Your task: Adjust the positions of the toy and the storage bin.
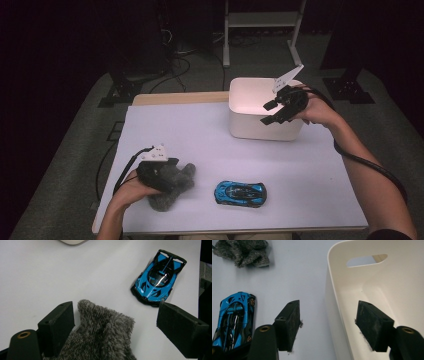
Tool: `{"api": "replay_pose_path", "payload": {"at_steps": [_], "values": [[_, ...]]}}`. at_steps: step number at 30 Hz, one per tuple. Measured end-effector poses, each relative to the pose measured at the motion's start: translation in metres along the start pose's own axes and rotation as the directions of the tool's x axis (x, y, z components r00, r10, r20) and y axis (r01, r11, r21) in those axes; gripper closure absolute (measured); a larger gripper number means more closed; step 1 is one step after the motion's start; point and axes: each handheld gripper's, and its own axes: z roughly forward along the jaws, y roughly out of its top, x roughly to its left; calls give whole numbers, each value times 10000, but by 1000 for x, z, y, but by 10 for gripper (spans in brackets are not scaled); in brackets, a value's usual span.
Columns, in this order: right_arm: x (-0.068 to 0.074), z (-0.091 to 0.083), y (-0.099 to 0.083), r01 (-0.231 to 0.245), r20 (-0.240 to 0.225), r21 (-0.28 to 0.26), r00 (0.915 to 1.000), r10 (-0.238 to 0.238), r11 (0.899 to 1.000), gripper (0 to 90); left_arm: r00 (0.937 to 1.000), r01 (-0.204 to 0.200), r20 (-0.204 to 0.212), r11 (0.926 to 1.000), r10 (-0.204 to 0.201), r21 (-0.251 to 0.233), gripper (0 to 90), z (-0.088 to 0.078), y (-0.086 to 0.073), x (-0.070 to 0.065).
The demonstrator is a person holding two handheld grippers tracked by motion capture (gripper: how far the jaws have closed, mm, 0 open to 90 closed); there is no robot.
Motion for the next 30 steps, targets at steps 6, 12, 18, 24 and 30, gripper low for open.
{"api": "replay_pose_path", "payload": {"at_steps": [6, 12, 18, 24, 30], "values": [[-9, 11, -3, 20, -81, 265, 10000, -18, 9996, 484, 10000, 38, 28, 10000, -38, 38, 142, 0, -1, 0], [-12, 21, -2, -103, -37, 581, 9999, 105, 9983, 679, 9999, 74, 85, 10000, -74, -13, 136, -1, 0, -1], [-15, 30, 0, -186, 22, 788, 9998, 185, 9967, 778, 10000, 74, 62, 10000, -74, -17, 131, -2, -1, 0], [-15, 34, 2, -276, -131, 1014, 9995, 291, 9945, 823, 9999, 155, 62, 9999, -155, -24, 124, -1, -3, 0], [-11, 35, 3, -176, -394, 907, 9990, 212, 9957, 851, 9999, 88, 87, 10000, -88, -33, 116, -1, -1, -2]]}}
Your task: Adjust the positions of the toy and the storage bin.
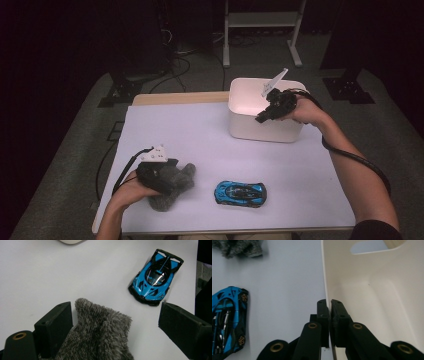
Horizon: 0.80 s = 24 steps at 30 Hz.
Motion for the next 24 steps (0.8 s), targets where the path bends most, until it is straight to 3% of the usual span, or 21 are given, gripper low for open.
{"api": "replay_pose_path", "payload": {"at_steps": [7, 14, 19, 24], "values": [[14, 4, 5, 379, -332, 25, 9987, -378, 9993, 865, 10000, -73, -9, 10000, 73, -43, 116, -1, 2, -1], [41, 11, 14, 961, -772, 18, 9924, -957, 9954, 864, 10000, -95, 6, 10000, 95, 18, 116, -1, 2, -2], [58, 16, 20, 1364, -1063, -53, 9850, -1362, 9906, 863, 9999, -160, 24, 9999, 160, -25, 116, -1, 3, -3], [77, 24, 29, 1869, -1480, -228, 9709, -1882, 9821, 859, 9999, -122, 38, 9999, 122, -121, 116, -3, 3, -4]]}}
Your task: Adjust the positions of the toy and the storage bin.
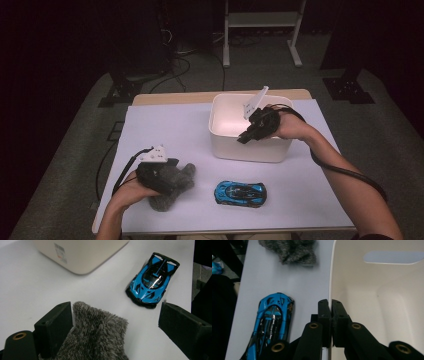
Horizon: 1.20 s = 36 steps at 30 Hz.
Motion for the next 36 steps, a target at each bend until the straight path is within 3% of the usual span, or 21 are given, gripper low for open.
{"api": "replay_pose_path", "payload": {"at_steps": [7, 13, 21, 28, 29, 31, 36], "values": [[12, 10, 11, 288, -425, -85, 9987, -292, 9995, 853, 10000, -16, 1, 10000, 16, 13, 115, -1, -1, -1], [18, 12, 14, 259, -428, -80, 9987, -262, 9996, 853, 10000, -2, -30, 10000, 2, 8, 112, -2, -2, 0], [31, 17, 21, 512, -779, 15, 9957, -509, 9987, 848, 10000, -48, -41, 10000, 48, -53, 111, -5, -1, -2], [36, 18, 21, 484, -695, 86, 9964, -477, 9988, 840, 9999, -25, -107, 10000, 24, -96, 107, -4, -3, -1], [36, 18, 22, 523, -629, 122, 9967, -515, 9986, 825, 9999, -32, -125, 9999, 31, -112, 107, -5, -3, -1], [37, 15, 22, 416, -571, 40, 9975, -413, 9991, 711, 9998, -89, -198, 9998, 86, -179, 107, -5, -3, -1], [46, -5, 21, 244, -242, -804, 9994, -264, 9965, 569, 9995, -114, -289, 9996, 106, -273, 105, -7, -3, -2]]}}
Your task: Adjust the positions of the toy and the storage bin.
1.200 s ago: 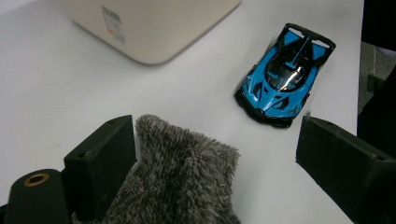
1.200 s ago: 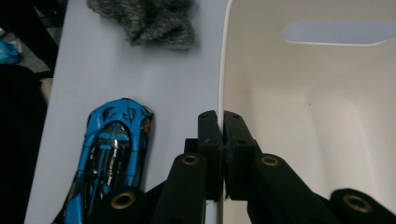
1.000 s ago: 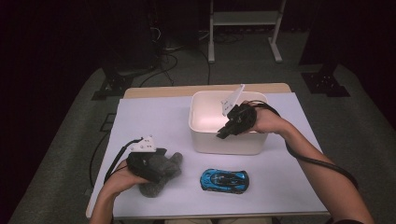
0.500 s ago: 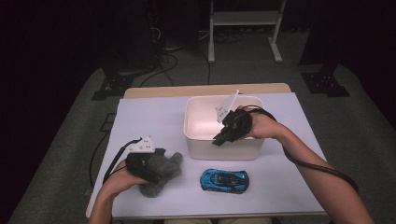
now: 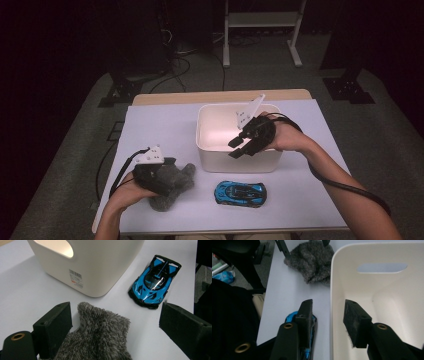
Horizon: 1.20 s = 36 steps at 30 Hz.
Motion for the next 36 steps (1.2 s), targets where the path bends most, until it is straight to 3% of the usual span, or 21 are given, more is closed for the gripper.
{"api": "replay_pose_path", "payload": {"at_steps": [8, 17, 24, 36], "values": [[38, -18, 0, 144, 91, -865, 9999, -137, 9961, 351, 10000, -41, -31, 9999, 41, 114, 102, 0, 0, -2], [79, 1, -20, 456, 122, -529, 9989, -450, 9976, 276, 9999, -160, 4, 9998, 160, 117, 98, -1, 0, -5], [84, 22, -47, 38, 318, -221, 9995, -31, 9997, 243, 9998, -214, -20, 9998, 214, 63, 98, -2, 0, -5], [73, 64, -81, -720, 518, 456, 9962, 696, 9964, 203, 9997, -247, 87, 9995, 245, 197, 98, 0, -2, -5]]}}
